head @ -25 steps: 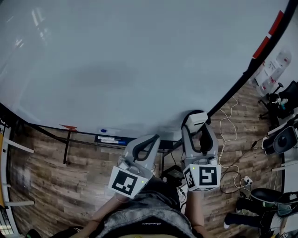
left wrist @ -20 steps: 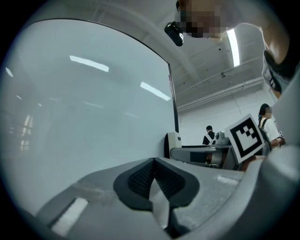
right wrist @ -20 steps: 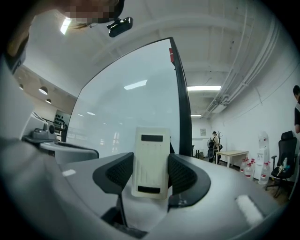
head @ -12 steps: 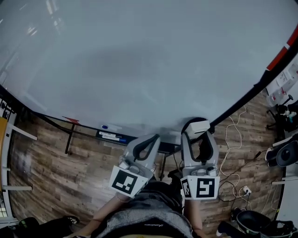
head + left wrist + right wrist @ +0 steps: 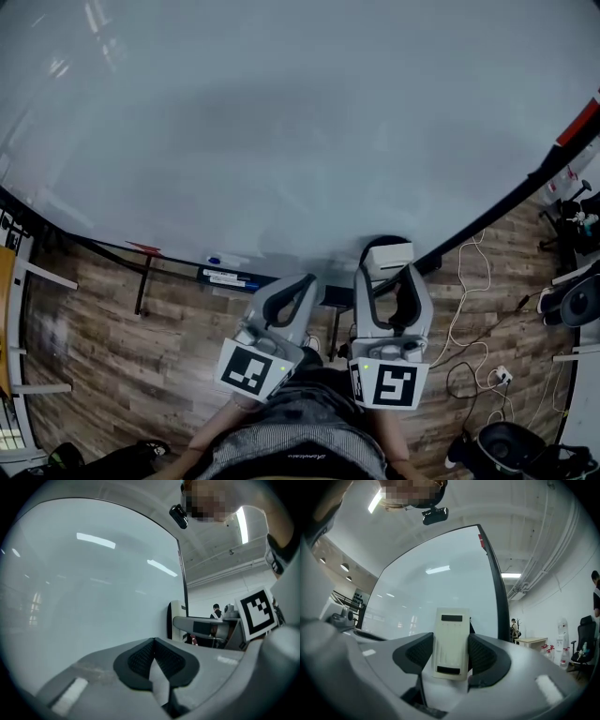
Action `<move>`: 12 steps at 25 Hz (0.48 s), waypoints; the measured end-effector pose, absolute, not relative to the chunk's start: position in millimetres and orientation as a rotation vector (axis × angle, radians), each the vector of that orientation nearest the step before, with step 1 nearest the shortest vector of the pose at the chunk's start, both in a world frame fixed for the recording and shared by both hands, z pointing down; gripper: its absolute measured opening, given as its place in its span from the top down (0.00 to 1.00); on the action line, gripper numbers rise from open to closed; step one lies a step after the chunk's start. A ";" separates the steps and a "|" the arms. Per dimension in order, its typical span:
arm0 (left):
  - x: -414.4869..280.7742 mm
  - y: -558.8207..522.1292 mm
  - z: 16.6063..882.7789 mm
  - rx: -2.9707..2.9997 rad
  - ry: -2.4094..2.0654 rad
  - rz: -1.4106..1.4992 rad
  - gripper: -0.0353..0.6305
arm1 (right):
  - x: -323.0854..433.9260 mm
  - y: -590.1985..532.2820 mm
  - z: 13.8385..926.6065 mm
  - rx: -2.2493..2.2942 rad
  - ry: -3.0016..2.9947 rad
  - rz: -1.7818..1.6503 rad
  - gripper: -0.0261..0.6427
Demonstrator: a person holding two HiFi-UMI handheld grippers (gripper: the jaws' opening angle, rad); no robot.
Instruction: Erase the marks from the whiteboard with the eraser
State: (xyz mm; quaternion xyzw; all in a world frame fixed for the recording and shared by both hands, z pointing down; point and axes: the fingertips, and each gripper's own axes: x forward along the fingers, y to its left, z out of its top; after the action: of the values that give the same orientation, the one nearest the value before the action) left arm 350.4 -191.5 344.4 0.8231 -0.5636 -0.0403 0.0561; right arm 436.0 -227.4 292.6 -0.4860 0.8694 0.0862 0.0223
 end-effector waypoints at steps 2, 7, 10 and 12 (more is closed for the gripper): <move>337.3 -191.1 345.2 2.515 -1.691 -0.123 0.94 | 420.5 -226.3 294.7 -1.512 2.688 0.254 0.61; 299.7 -185.9 348.3 2.557 -1.635 -0.102 0.94 | 381.0 -222.7 295.4 -1.528 2.658 0.244 0.60; 292.0 -182.2 341.6 2.578 -1.602 -0.086 0.94 | 374.2 -220.0 286.8 -1.538 2.649 0.239 0.60; 286.9 -180.1 339.8 2.587 -1.585 -0.075 0.94 | 369.6 -218.2 282.3 -1.542 2.641 0.243 0.61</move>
State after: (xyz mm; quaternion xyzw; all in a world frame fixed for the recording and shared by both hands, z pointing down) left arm 286.9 -180.1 339.8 0.8512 -0.5216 -0.0246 0.0535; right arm 369.6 -218.2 282.3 -0.5022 0.8603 0.0793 0.0367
